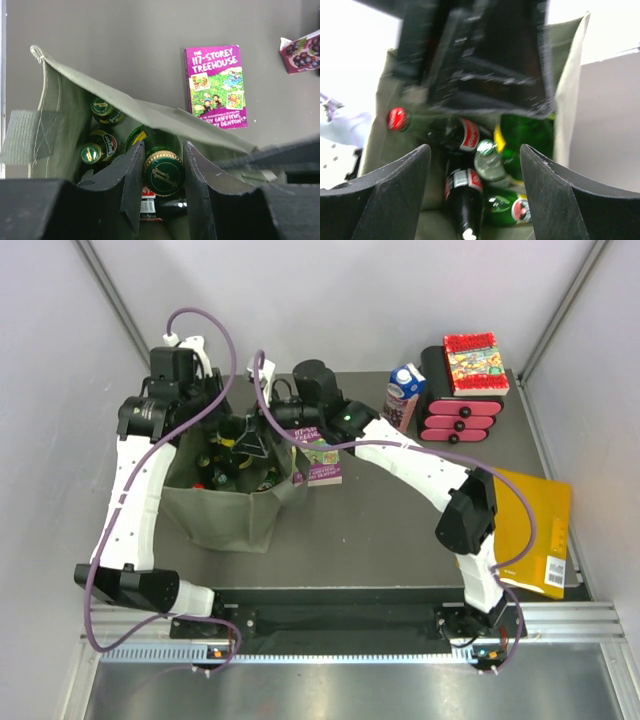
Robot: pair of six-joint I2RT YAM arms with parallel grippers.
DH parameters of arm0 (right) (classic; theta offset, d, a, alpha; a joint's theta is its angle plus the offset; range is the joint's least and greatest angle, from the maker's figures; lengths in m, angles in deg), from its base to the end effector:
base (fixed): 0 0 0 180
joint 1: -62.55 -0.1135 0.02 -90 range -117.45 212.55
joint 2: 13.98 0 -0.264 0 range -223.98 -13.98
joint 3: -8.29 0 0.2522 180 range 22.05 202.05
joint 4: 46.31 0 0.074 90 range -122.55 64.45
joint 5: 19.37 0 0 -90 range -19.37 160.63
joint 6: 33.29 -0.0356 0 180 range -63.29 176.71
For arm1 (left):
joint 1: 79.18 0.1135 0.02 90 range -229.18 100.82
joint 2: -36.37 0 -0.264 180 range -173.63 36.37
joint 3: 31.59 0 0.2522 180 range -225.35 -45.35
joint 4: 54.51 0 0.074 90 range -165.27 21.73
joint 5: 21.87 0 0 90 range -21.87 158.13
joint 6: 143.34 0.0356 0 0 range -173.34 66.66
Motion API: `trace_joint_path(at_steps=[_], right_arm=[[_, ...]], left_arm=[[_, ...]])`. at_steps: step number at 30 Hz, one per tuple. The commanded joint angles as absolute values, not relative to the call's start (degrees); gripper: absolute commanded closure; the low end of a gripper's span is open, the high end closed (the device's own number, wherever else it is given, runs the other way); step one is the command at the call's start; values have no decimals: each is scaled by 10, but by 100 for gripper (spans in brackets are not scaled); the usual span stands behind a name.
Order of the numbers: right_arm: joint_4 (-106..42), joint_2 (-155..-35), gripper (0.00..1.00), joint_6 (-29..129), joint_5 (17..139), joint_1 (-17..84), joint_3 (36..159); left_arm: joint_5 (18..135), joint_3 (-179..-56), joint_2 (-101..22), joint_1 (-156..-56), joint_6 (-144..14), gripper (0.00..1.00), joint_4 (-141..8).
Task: Take the beverage out of the canvas bag
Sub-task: Take out the drink from the canvas bag.
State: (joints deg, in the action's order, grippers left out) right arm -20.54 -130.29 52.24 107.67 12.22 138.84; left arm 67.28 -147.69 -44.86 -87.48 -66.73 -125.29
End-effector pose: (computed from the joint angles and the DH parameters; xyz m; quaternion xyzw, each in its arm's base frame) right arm 0.2911 0.3846 0.3917 -0.4712 0.5981 0.4944 0.4192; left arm 0.2726 -0.0392 0.4543 -0.0429 0.8896 -0.0791 0.4478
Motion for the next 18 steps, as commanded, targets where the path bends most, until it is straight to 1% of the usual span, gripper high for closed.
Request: trace_joint_path(at_steps=[1,3,4,11,16,17,18], right_arm=[[-209,-1330,27,540,1039,109,1434],[-215,-1343,27,536,1032,106,1445],[-223,-1347,25,535,1028,104,1447],[-255,-1392,26,515,1000,87,1487],[-270,-1398,32,520,994,80,1490],[-272,-1400,34,520,992,78,1490],[-276,-1399,39,520,990,79,1488]], left_arm=[[696,-1526,-398,-874,-693,100,-1206],[696,-1525,-397,-874,-697,100,-1208],[695,-1524,-395,-874,-699,100,-1209],[699,-1523,-387,-874,-708,100,-1210],[708,-1526,-385,-874,-721,100,-1211],[711,-1527,-385,-874,-724,100,-1211],[712,-1527,-385,-874,-727,100,-1211]])
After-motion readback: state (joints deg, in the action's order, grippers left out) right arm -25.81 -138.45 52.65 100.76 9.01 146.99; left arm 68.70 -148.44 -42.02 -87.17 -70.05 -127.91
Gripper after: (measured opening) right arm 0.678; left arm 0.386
